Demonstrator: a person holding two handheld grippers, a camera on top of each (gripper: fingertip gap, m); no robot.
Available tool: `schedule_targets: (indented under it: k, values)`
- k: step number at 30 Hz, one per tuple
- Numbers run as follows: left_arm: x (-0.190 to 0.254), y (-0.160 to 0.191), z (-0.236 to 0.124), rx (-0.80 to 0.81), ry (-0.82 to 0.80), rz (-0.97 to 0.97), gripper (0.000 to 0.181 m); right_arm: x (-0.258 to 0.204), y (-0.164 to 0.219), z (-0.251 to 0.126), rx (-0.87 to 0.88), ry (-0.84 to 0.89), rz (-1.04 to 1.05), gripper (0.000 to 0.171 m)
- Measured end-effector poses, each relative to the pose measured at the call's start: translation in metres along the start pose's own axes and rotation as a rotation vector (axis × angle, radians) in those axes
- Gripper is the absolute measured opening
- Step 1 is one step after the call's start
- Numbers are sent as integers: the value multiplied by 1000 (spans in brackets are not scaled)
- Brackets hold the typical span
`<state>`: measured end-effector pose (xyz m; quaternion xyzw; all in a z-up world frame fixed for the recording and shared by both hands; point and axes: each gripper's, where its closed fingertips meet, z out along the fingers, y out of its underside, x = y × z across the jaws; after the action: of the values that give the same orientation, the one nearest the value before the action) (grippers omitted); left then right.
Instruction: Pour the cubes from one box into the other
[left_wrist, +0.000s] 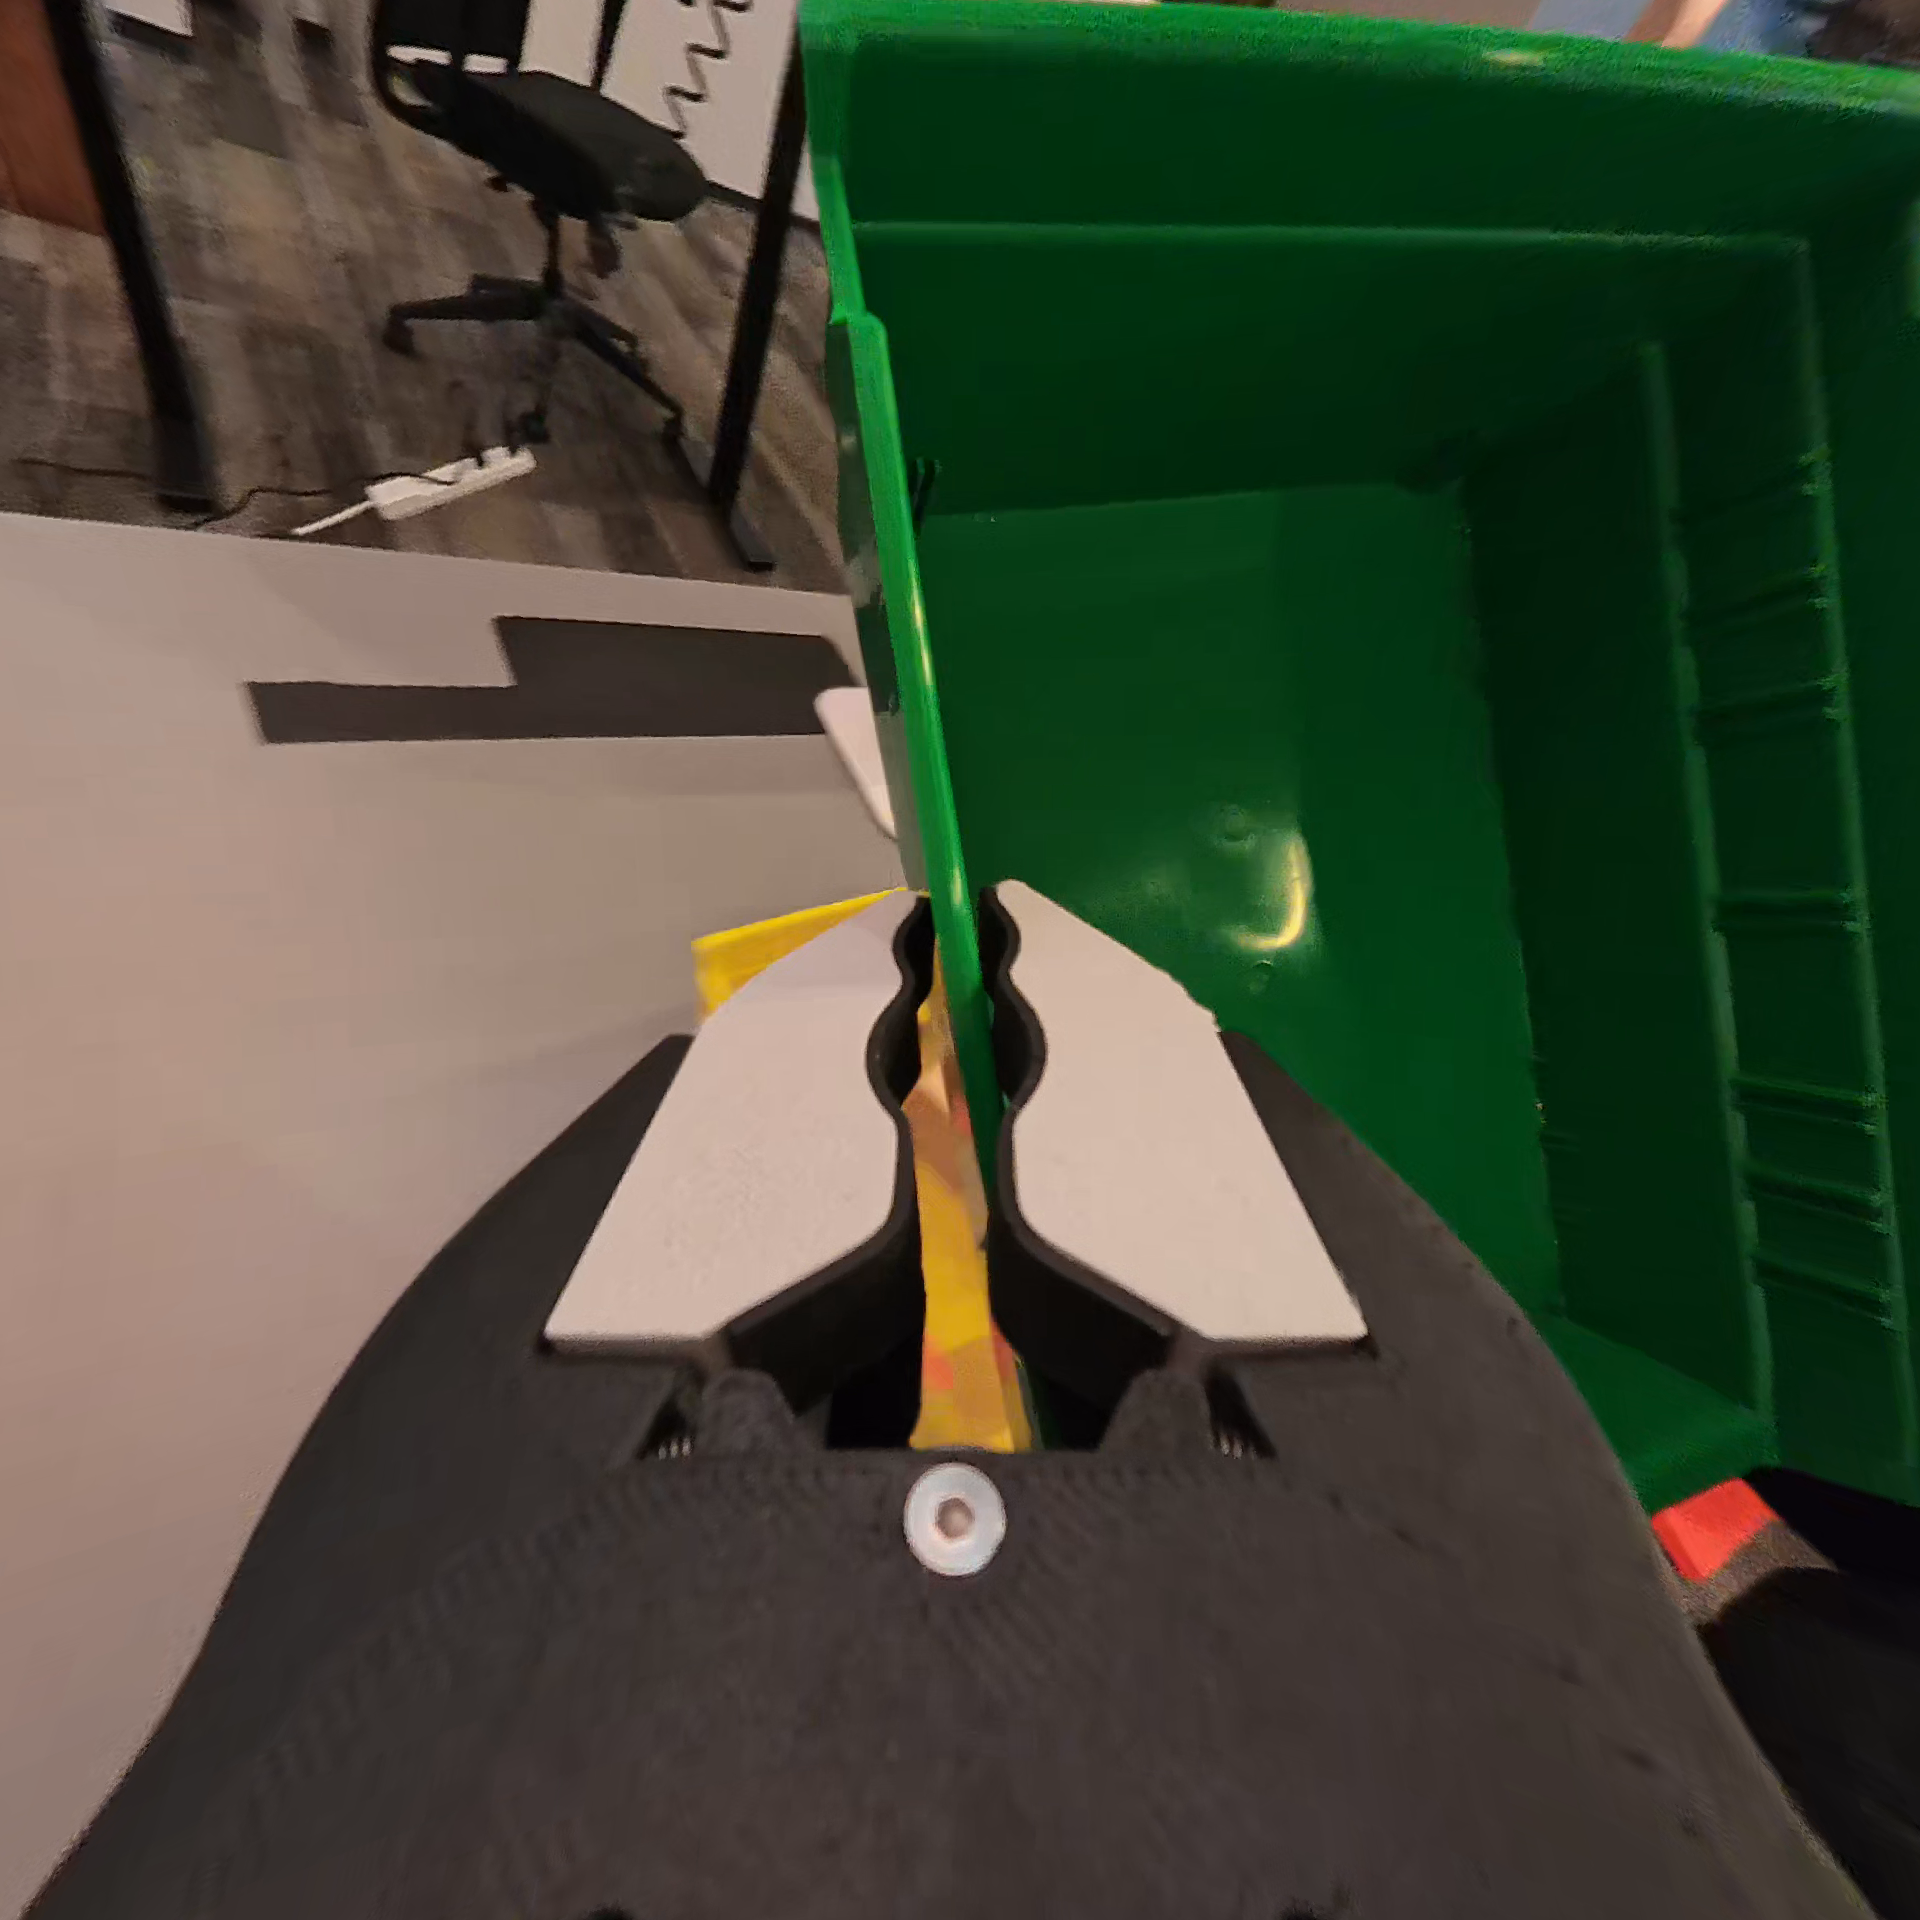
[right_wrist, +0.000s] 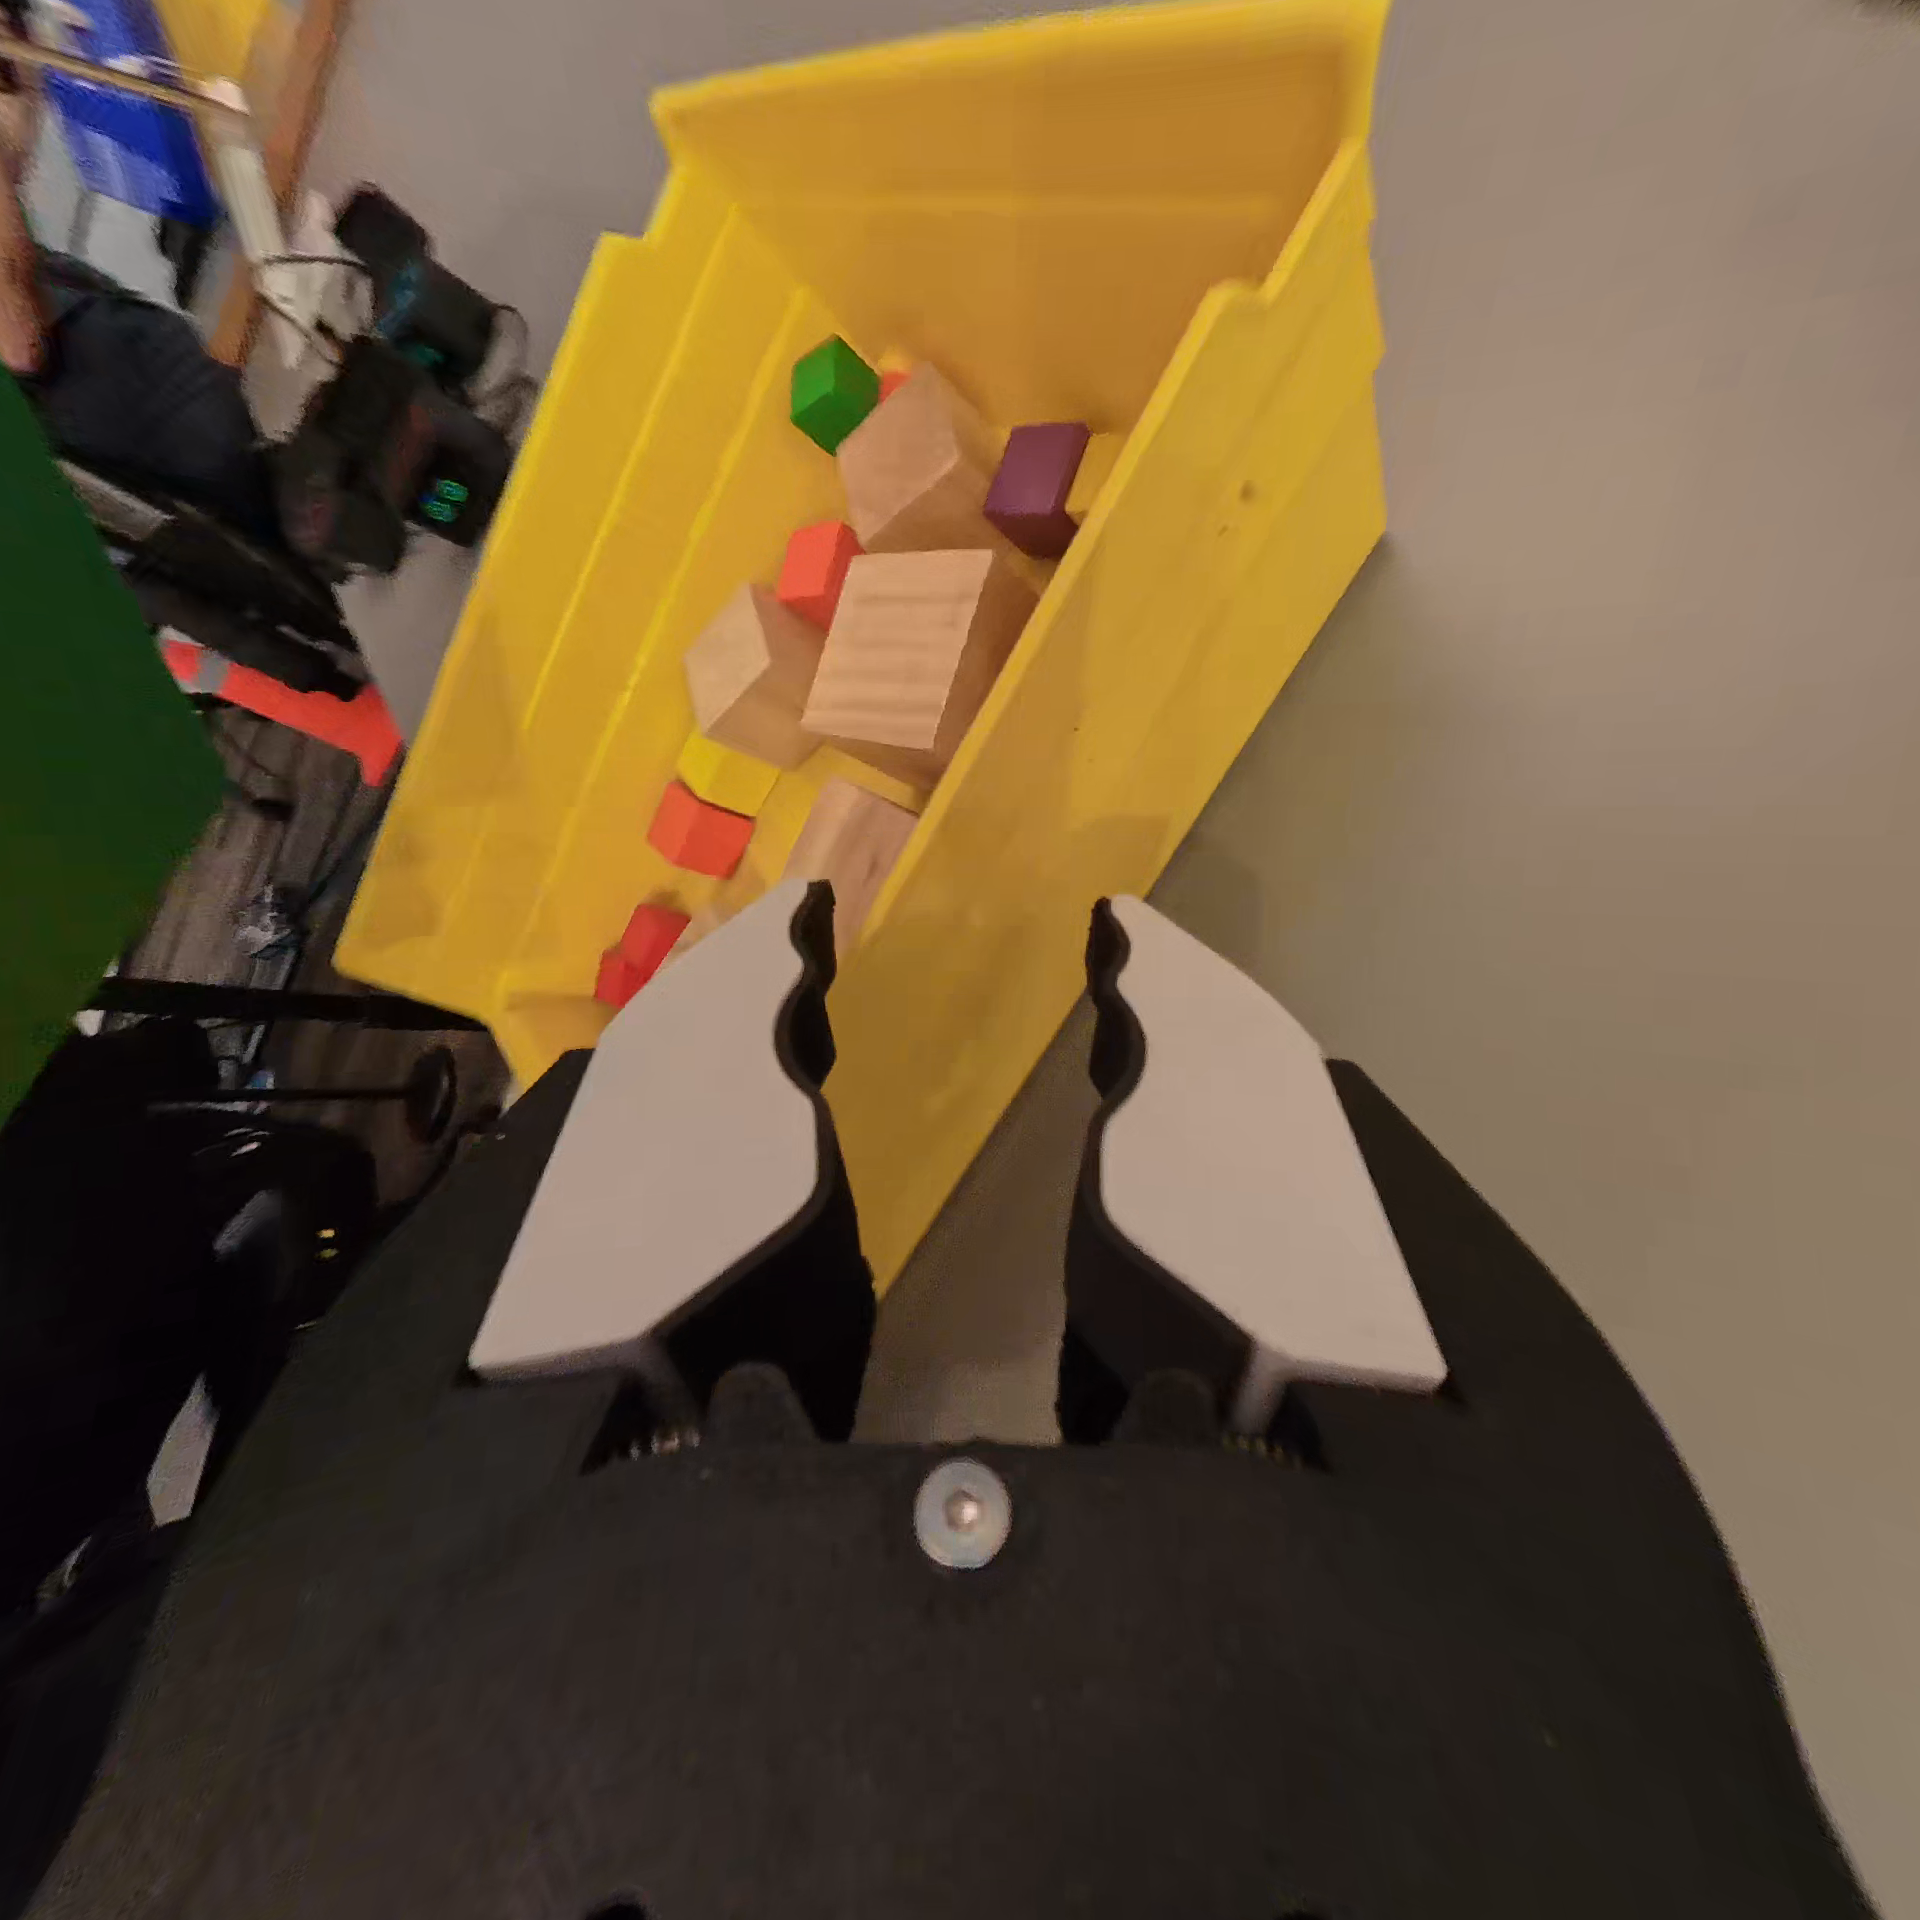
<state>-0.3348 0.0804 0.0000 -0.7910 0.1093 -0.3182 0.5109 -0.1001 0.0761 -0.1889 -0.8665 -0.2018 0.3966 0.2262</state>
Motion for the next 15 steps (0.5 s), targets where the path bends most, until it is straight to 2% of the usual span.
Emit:
schedule_targets:
  k: [3,6,8,12,14,15]
  values:
    - [48,5,29,-29,89,-6,8,2,-15,-36,68,-30,7,43]
    - [98,26,74,-98,175,-22,8,18,-34,-104,202,-77,63,40]
    - [131,44,113,-152,210,-24,8,41,-38,-156,266,-45,83,40]
    - [185,88,189,-303,241,5,11,92,-31,-256,417,24,149,36]
    - [200,114,221,-374,207,57,11,116,-21,-291,449,83,187,30]
    - [206,125,234,-394,200,59,12,125,-17,-304,458,111,200,38]
